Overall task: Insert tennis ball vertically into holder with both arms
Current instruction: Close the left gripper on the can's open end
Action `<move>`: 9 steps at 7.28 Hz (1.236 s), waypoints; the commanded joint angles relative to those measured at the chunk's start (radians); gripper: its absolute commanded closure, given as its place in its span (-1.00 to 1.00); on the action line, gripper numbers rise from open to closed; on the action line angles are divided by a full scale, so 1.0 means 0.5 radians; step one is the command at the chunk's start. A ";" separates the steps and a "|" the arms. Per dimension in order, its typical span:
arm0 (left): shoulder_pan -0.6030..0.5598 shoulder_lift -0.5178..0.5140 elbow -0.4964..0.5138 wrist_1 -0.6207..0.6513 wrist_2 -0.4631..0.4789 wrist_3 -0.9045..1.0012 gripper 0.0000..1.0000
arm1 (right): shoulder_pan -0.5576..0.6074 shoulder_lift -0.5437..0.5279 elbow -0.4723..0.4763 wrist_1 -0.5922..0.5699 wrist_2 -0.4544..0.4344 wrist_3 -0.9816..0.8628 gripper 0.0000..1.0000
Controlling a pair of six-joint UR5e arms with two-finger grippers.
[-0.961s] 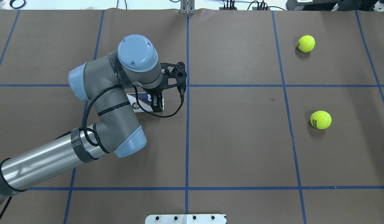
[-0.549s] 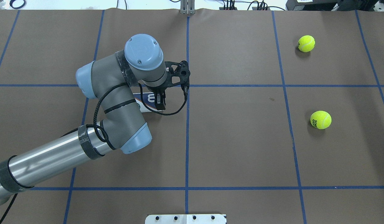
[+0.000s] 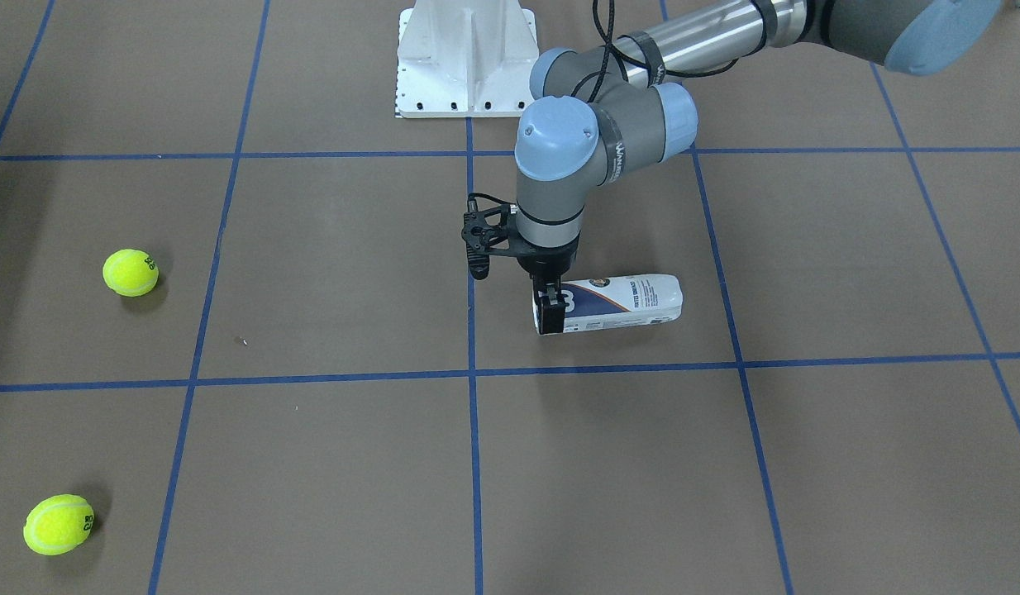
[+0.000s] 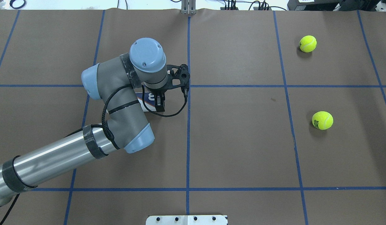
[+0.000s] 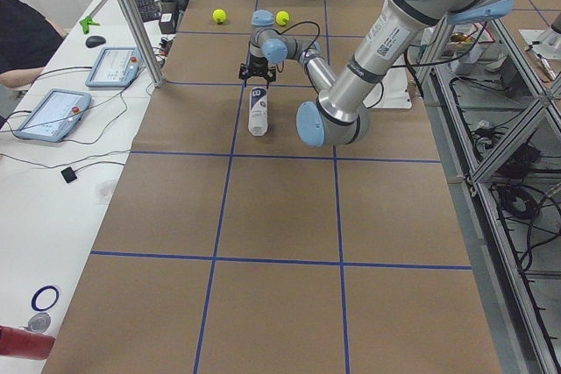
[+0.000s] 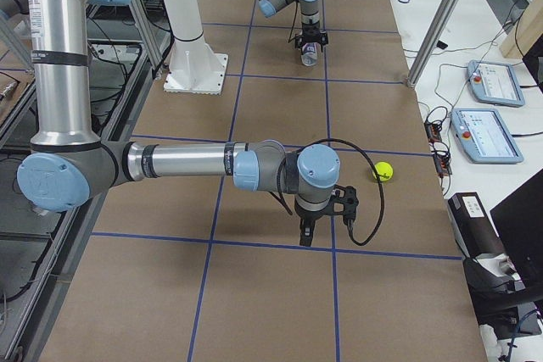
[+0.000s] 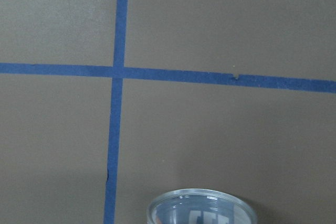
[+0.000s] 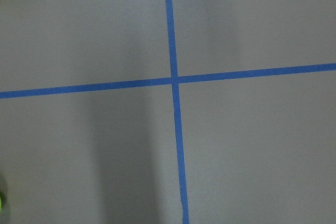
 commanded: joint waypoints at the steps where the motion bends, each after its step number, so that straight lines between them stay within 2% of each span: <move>1: 0.009 -0.010 0.032 -0.002 0.000 -0.003 -0.98 | 0.000 0.000 0.000 0.000 0.000 0.000 -0.99; 6: 0.030 -0.062 0.200 -0.097 0.000 -0.006 -0.98 | 0.000 0.000 -0.018 0.000 -0.003 -0.003 -0.99; 9: 0.033 -0.059 0.207 -0.094 0.000 -0.003 -0.98 | 0.000 0.000 -0.018 0.000 -0.003 -0.003 -0.99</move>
